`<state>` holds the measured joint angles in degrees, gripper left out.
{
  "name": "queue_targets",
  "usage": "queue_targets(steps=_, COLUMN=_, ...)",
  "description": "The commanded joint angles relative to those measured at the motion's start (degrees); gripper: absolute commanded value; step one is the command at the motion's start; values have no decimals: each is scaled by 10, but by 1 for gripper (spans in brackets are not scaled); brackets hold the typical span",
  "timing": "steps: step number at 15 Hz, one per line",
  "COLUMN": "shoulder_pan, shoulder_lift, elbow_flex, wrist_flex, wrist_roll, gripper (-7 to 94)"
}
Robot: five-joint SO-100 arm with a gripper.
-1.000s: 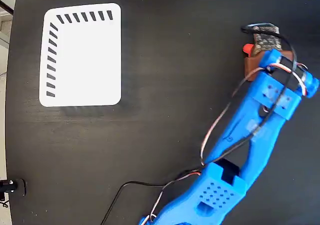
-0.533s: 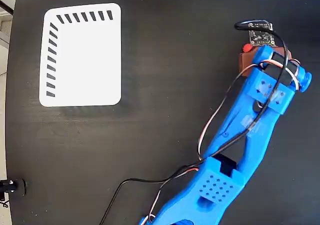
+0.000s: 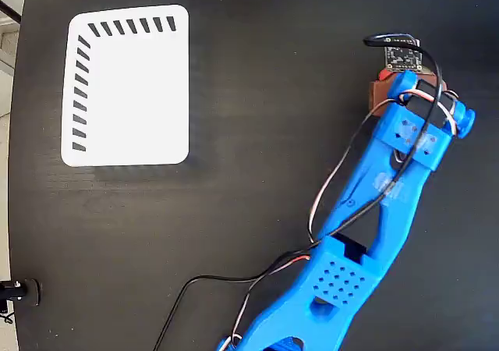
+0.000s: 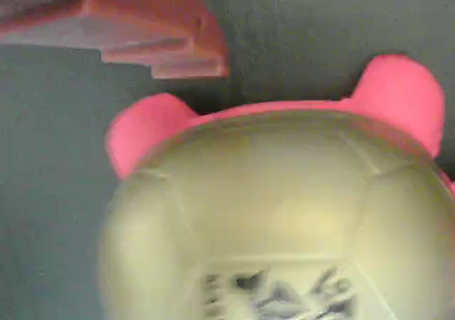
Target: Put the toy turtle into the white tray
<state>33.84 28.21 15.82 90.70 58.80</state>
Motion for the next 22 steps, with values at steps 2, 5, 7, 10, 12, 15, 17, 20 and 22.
queue_targets(steps=2, shoulder_pan=-6, shoulder_lift=7, elbow_flex=-49, wrist_flex=1, wrist_roll=11, gripper=68)
queue_targets(steps=5, shoulder_pan=-4, shoulder_lift=-4, elbow_flex=-64, wrist_flex=-13, wrist_roll=11, gripper=68)
queue_targets(steps=7, shoulder_pan=2, shoulder_lift=-5, elbow_flex=-64, wrist_flex=-24, wrist_roll=11, gripper=68)
queue_targets(steps=10, shoulder_pan=5, shoulder_lift=-30, elbow_flex=-84, wrist_flex=-30, wrist_roll=11, gripper=68)
queue_targets(steps=12, shoulder_pan=5, shoulder_lift=-35, elbow_flex=-90, wrist_flex=-35, wrist_roll=11, gripper=65)
queue_targets(steps=15, shoulder_pan=6, shoulder_lift=-55, elbow_flex=-113, wrist_flex=-31, wrist_roll=11, gripper=63)
queue_targets(steps=17, shoulder_pan=6, shoulder_lift=-68, elbow_flex=-129, wrist_flex=-26, wrist_roll=4, gripper=54)
queue_targets(steps=20, shoulder_pan=6, shoulder_lift=-75, elbow_flex=-139, wrist_flex=-24, wrist_roll=-3, gripper=38)
queue_targets(steps=22, shoulder_pan=9, shoulder_lift=-77, elbow_flex=-139, wrist_flex=-25, wrist_roll=-6, gripper=12)
